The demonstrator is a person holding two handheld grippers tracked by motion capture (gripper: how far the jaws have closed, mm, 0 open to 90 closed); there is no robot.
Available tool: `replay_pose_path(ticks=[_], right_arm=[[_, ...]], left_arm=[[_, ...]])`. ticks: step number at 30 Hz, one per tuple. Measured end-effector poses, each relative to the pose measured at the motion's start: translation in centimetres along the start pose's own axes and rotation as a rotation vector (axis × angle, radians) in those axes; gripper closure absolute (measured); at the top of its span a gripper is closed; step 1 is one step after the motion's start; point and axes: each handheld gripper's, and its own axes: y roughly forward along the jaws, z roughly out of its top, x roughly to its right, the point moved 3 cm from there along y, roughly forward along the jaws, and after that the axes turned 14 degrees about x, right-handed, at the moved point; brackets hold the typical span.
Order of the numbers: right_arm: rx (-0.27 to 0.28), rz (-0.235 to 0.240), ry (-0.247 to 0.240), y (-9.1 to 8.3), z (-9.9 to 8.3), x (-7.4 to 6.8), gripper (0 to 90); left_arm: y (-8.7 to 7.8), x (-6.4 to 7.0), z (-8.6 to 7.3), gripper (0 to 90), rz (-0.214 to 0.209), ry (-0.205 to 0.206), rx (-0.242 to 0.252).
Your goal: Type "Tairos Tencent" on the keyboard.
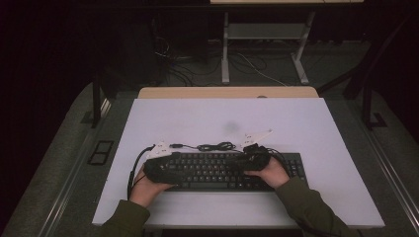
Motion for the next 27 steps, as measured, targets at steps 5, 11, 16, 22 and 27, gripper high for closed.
replay_pose_path(ticks=[5, 11, 16, 22, 27], right_arm=[[0.026, -0.005, 0.021, -0.4, 0.3, 0.2, 70.1], [0.052, -0.015, 0.043, -0.8, 0.4, 0.6, 56.3], [0.069, -0.023, 0.041, -0.9, 0.5, 0.9, 44.1], [0.08, -0.047, 0.048, -1.0, 0.4, 1.2, 35.8], [0.09, -0.058, 0.052, -1.2, 0.5, 1.3, 33.6]], left_arm=[[0.0, 0.0, 0.1, 16.7, -0.001, 0.0, 0.001], [-0.1, 0.1, 0.1, 19.4, -0.004, 0.003, 0.005], [-0.3, 0.1, 0.1, 25.3, -0.007, 0.007, 0.003], [-0.6, 0.2, 0.0, 35.6, -0.015, 0.003, -0.006], [-0.6, 0.4, -0.1, 45.2, -0.023, -0.006, -0.012]])
